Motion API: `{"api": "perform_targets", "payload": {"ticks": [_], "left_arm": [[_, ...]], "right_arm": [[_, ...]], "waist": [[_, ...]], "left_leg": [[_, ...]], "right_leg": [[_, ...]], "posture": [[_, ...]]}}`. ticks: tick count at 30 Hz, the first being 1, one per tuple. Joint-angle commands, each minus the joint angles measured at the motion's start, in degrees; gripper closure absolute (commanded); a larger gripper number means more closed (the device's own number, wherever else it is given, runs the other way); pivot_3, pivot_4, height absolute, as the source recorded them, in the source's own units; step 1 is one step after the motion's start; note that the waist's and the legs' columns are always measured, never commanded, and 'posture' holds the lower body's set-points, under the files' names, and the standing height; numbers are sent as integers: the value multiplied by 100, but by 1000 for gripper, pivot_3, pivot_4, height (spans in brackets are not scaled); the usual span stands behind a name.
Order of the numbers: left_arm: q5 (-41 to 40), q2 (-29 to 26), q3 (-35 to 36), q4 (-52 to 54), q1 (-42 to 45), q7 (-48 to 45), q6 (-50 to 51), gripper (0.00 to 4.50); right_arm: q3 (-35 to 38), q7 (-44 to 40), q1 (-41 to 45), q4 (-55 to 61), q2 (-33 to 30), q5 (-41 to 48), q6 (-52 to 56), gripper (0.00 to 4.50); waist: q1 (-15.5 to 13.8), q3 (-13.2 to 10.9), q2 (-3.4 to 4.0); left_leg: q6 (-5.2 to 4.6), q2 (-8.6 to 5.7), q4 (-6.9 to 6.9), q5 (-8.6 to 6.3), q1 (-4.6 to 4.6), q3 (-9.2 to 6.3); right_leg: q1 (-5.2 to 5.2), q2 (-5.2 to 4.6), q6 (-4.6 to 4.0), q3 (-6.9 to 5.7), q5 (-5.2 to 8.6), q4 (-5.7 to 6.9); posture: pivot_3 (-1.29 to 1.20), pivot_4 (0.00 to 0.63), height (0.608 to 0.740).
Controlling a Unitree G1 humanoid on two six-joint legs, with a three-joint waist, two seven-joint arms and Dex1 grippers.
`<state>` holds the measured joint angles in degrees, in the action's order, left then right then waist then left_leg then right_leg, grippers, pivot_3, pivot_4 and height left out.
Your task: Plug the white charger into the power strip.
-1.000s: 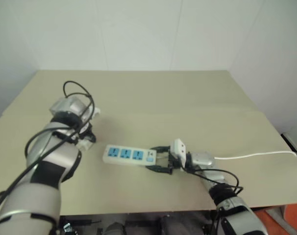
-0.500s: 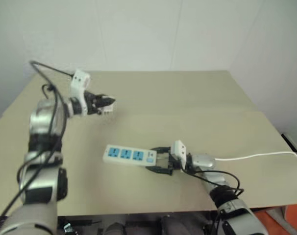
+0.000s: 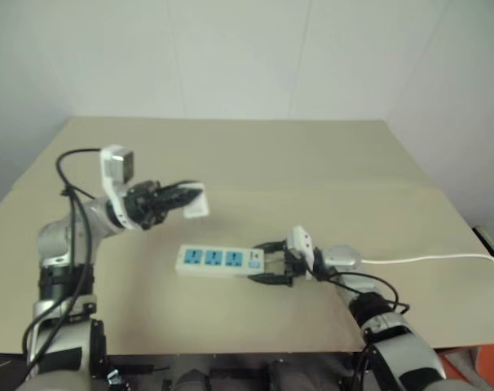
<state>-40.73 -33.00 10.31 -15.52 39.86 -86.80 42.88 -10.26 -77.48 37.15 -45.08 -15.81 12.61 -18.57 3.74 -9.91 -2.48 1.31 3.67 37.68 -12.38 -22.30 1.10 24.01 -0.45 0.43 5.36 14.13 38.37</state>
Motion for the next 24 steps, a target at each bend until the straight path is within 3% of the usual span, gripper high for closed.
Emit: {"api": "perform_targets", "payload": {"ticks": [1,11,24], "left_arm": [[-25,-133,-588,-366,35,-545,-419,3468],[287,25,-2108,-2161,647,-570,-2570,3468],[95,364,-2482,-2769,759,-570,-3104,3468]], "right_arm": [[-42,-31,-81,-265,-44,-220,-39,1104],[-112,-7,-356,62,14,-245,46,1104],[-186,135,-459,120,35,-362,-16,1104]], "waist": [[6,0,0],[6,1,-1],[10,1,-1]], "left_leg": [[0,0,0,0,1,0],[-6,0,0,-3,-5,-4],[-10,1,1,-6,-9,-6]], "right_leg": [[0,0,0,0,0,0],[3,3,0,1,0,-4],[4,6,2,1,1,-10]], "posture": [[0,150,740],[0,150,740],[0,150,740]]}}
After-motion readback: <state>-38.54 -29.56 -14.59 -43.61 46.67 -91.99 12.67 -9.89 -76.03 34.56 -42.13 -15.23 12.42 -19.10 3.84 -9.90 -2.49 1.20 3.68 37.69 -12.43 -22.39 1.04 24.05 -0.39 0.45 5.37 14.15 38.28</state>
